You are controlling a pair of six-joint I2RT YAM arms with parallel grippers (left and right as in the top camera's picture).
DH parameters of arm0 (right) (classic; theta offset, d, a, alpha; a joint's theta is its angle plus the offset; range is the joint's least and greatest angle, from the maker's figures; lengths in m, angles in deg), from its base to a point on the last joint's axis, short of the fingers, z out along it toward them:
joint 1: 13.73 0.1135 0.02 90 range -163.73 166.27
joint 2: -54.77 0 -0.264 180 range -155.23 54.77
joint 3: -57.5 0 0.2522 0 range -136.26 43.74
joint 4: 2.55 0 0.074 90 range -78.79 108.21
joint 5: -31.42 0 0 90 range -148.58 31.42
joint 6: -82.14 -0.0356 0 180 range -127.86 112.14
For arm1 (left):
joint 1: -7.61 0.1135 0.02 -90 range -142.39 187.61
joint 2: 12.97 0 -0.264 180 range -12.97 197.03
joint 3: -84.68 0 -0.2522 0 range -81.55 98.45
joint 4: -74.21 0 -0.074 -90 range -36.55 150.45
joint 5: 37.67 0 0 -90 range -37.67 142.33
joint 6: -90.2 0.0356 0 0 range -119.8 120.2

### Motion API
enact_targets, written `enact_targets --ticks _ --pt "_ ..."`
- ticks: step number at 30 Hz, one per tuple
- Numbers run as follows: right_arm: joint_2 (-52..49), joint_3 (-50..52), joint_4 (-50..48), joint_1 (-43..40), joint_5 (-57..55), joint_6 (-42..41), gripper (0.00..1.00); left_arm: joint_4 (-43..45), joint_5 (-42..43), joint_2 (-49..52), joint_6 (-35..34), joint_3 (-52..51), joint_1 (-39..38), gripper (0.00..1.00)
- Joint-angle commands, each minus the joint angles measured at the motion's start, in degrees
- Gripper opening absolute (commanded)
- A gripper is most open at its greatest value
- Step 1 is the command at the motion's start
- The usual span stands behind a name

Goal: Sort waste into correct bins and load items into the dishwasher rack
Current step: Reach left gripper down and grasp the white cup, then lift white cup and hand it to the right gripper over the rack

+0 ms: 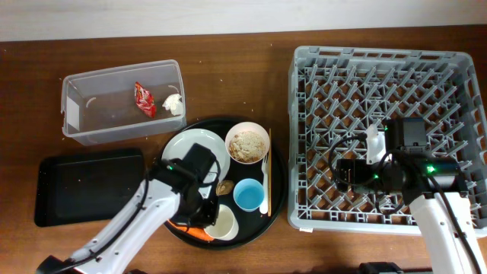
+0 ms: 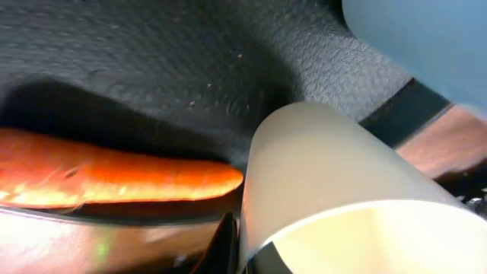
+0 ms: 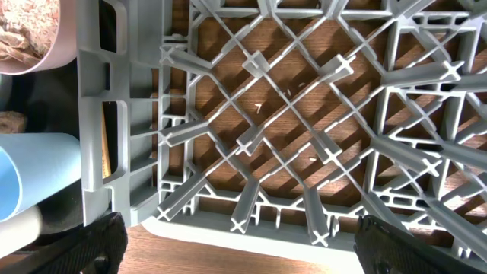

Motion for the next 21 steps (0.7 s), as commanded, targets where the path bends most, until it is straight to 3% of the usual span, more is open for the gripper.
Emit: enact_targets --ticks 1,6,13,17,21 --pt "-0.1 -1.0 0.0 -0.3 -0.1 -0.5 0.98 -5.5 0.5 -1.3 4.7 8.5 3.3 0.0" --pt "-0.1 -1.0 -0.4 -0.3 4.6 -0.2 0.98 -6.7 1.0 -2.0 7.0 19.5 4.6 0.0" --pt "-0.1 -1.0 -5.6 -0.3 33.1 10.8 0.98 16.1 25.2 -1.5 8.4 23.1 4.6 0.0" --pt "-0.1 -1.0 -9.4 -0.3 43.2 11.7 0.98 21.0 25.9 -1.4 5.7 23.1 4.6 0.0" --pt "-0.1 -1.0 -14.0 -0.3 51.6 13.8 0.98 22.5 31.8 -1.0 5.7 23.0 4.6 0.0"
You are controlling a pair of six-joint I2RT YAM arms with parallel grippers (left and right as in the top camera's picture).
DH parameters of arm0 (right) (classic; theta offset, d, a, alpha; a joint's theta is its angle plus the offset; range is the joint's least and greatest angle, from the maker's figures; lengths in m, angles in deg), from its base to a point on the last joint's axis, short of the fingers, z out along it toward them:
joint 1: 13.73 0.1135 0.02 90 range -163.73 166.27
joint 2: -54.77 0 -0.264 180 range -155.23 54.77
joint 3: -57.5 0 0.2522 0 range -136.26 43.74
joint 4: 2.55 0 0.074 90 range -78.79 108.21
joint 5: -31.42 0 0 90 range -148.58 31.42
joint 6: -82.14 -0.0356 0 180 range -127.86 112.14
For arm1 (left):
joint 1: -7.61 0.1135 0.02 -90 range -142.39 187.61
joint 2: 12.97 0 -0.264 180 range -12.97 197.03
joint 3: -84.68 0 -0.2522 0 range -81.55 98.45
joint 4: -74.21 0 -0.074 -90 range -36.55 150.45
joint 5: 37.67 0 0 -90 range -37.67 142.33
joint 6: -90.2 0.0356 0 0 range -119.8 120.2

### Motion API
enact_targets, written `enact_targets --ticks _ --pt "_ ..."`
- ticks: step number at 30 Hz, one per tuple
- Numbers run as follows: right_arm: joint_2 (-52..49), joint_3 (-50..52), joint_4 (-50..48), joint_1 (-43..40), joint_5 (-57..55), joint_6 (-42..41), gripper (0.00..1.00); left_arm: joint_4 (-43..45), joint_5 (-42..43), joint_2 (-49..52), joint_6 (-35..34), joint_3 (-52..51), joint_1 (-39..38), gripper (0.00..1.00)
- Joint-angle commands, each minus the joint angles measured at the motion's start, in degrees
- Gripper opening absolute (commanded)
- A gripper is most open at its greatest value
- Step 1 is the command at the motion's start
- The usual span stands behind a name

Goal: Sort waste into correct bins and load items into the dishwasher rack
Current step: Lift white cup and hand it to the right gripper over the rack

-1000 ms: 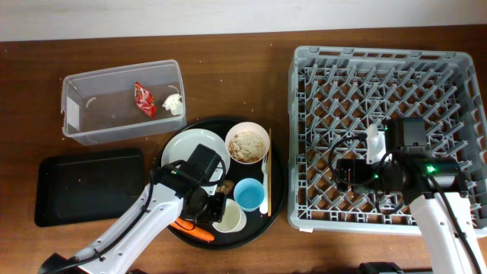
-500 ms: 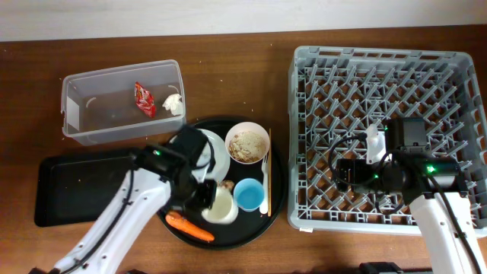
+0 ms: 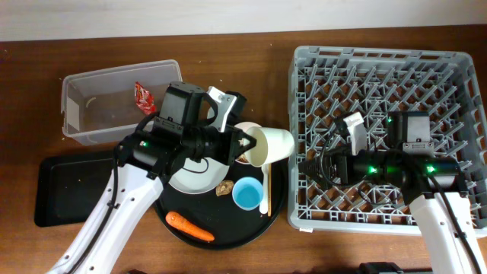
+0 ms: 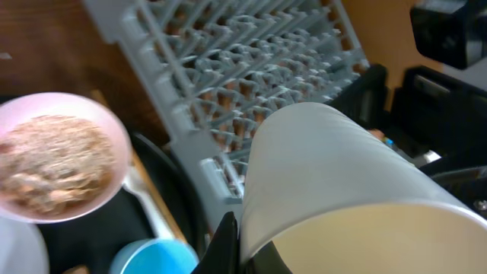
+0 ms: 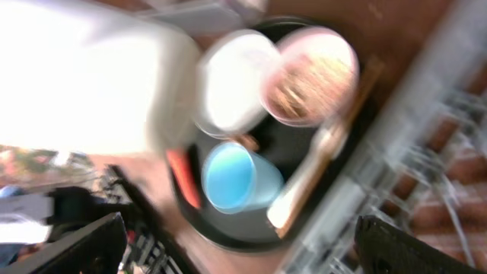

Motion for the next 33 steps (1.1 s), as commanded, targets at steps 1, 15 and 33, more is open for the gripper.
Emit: enact_targets --ticks 1,15,33 --pt "-0.1 -1.0 -3.6 -0.3 13.6 2.8 0.98 2.3 9.4 0.3 -0.3 0.6 0.2 0.0" --pt "-0.1 -1.0 -12.9 -0.3 27.5 4.4 0.98 18.6 35.8 11.3 -0.3 0.6 0.4 0.0" --pt "-0.2 -1.0 -14.0 -0.3 25.1 4.4 0.93 24.4 38.2 13.4 -3.3 0.6 2.9 0.0"
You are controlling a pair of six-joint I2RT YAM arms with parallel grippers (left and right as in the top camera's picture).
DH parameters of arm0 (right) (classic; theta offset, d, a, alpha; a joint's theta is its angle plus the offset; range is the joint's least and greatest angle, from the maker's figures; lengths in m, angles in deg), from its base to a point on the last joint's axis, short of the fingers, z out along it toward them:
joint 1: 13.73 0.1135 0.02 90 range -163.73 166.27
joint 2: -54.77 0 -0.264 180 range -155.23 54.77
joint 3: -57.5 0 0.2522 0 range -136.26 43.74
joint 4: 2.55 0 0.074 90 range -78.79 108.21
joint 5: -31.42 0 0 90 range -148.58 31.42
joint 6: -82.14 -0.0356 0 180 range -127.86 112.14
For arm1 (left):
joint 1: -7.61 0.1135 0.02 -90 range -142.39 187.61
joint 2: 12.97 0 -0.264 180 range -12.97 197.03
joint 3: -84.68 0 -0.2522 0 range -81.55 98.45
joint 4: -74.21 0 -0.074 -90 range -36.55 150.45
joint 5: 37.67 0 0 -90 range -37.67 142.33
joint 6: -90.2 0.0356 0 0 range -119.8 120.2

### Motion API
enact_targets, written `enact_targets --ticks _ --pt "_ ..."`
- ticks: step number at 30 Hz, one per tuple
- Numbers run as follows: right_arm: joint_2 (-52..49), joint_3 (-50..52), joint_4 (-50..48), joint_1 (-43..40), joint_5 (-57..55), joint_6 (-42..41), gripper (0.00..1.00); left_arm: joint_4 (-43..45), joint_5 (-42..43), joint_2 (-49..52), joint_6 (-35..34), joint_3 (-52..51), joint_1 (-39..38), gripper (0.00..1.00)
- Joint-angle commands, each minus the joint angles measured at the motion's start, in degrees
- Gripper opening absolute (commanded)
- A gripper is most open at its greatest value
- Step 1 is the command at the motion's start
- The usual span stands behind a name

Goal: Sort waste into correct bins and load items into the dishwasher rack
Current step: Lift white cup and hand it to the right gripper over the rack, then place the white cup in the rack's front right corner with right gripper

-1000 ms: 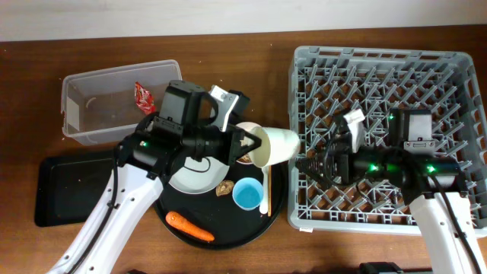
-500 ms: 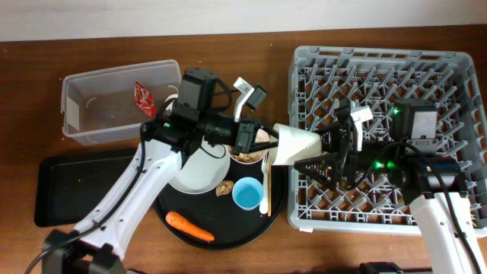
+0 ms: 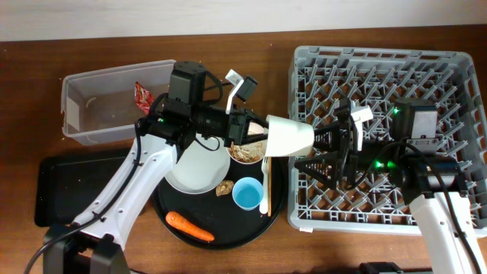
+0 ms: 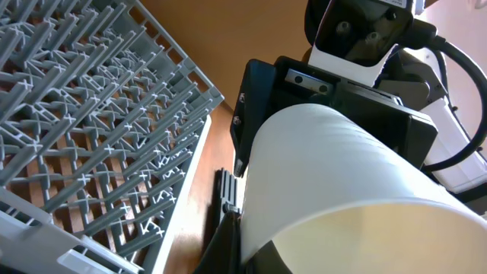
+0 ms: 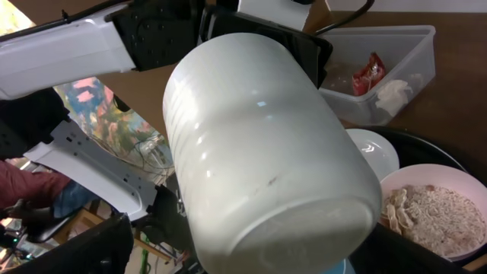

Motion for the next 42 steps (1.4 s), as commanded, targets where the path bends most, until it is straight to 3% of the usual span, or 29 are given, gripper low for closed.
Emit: enact_targets --ticks 1,10,22,27,30,37,42 --pt "0.0 -1.0 -0.8 -0.3 0.5 0.2 0.93 0.3 1.3 0.8 -1.0 0.6 -0.6 0.0" --pt "0.0 -1.0 -2.5 -0.3 0.5 0.2 0.91 -0.1 1.2 0.8 -1.2 0.6 -3.5 0.0" --pt "0.0 -1.0 -2.4 -0.3 0.5 0.0 0.64 -0.1 0.8 0.8 -1.2 0.6 -3.7 0.02" --pt "0.0 -1.0 -2.4 -0.3 0.5 -0.3 0.59 0.0 0.8 0.8 -1.2 0.6 -3.7 0.15" --pt "0.0 -1.0 -2.4 -0.3 0.5 -0.4 0.56 -0.1 0.0 0.8 -1.2 0.6 -3.7 0.36" --pt "0.0 -1.0 -2.4 -0.3 -2.2 -0.5 0.51 -1.9 -5.3 0.8 -1.1 0.6 -0.9 0.39" --pt "0.0 -1.1 -2.4 -0.4 -11.4 -4.0 0.47 -12.3 -12.9 0.8 6.3 0.6 3.5 0.39"
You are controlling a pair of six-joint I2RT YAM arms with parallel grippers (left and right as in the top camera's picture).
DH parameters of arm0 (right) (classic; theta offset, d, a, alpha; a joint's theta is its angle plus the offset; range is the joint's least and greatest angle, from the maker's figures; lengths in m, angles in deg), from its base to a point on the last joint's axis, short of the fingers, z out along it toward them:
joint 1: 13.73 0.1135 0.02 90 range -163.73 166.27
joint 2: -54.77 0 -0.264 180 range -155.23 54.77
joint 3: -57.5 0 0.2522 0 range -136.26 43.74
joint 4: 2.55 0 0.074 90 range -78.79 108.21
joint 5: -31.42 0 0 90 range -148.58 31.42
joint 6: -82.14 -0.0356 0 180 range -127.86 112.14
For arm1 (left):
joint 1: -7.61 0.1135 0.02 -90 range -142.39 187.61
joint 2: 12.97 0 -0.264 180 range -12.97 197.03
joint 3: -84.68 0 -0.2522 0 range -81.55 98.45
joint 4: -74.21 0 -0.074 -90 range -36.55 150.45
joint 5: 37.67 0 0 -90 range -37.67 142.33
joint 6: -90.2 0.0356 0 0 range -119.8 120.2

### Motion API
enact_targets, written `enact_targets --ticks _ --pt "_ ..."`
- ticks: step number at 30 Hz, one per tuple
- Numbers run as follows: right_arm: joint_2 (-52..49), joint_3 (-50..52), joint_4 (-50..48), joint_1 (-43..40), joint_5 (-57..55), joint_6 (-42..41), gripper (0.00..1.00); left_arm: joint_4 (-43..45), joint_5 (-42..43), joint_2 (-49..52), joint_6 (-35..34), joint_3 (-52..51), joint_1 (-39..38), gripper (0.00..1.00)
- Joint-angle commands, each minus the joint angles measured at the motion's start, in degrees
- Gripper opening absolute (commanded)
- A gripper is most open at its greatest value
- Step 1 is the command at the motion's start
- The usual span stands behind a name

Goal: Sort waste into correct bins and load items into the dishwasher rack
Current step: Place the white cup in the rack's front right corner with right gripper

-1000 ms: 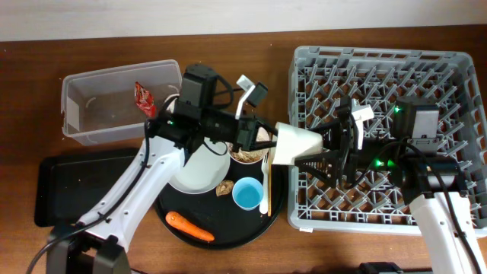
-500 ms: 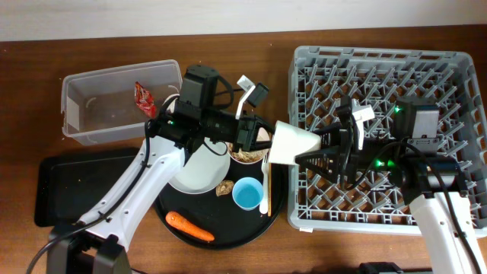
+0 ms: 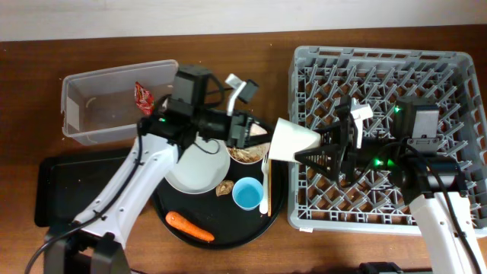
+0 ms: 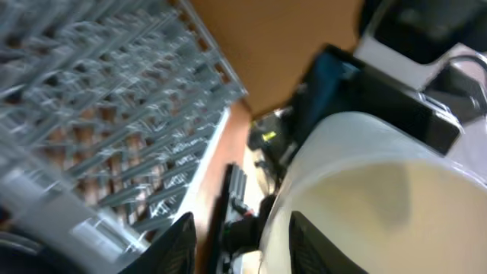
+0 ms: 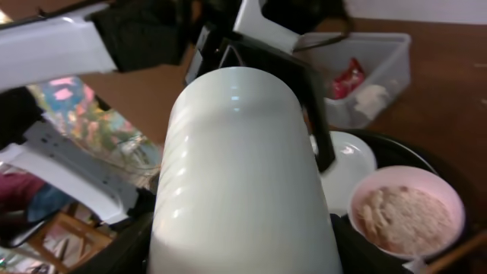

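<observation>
A white paper cup [image 3: 291,141] hangs on its side between the round black tray [image 3: 278,199] and the grey dishwasher rack [image 3: 380,76]. My right gripper [image 3: 318,156] is shut on its base end; in the right wrist view the cup [image 5: 240,175] fills the space between the fingers [image 5: 128,245]. My left gripper [image 3: 249,132] stands open just left of the cup's mouth. The left wrist view shows the cup's rim [image 4: 380,198] beside the spread fingers [image 4: 179,245].
On the round tray are a pink bowl of food [image 5: 407,209], a white plate [image 3: 196,171], a blue cup [image 3: 247,195], a carrot [image 3: 190,225] and a white spoon [image 3: 265,186]. A clear bin [image 3: 114,106] holds a red wrapper [image 3: 143,94]. A flat black tray [image 3: 84,186] lies front left.
My left gripper has let go of the white cup and drawn back a little to the left. The right gripper, then open around the cup's base, is now shut on it.
My left gripper gripped the white cup on the round tray beside the carrot, with the right gripper over the rack. Then the cup was lifted and held sideways toward the rack. The right gripper met its base, and now holds it alone.
</observation>
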Motion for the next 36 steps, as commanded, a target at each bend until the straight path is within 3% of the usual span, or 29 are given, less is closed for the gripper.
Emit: enact_targets --ticks 1,7,16,25,36 --pt "0.0 -1.1 -0.3 -0.4 -10.4 -4.5 0.46 -9.1 -11.0 0.5 8.7 0.5 3.8 0.39" --pt "0.0 -5.8 7.1 -2.0 -25.7 -5.7 0.45 -22.8 -26.5 0.5 12.4 0.5 7.3 0.39" --pt "-0.1 -19.7 26.6 -13.3 -59.4 -11.6 0.45 -30.8 -39.7 0.5 15.2 0.5 7.9 0.39" --pt "-3.4 -20.5 30.7 -30.4 -76.5 -18.4 0.45 -32.6 -40.3 0.5 15.3 0.5 7.9 0.39" --pt "-15.8 -20.4 32.1 -36.3 -82.2 -23.9 0.45 -32.8 -40.3 0.5 15.3 0.5 7.9 0.39"
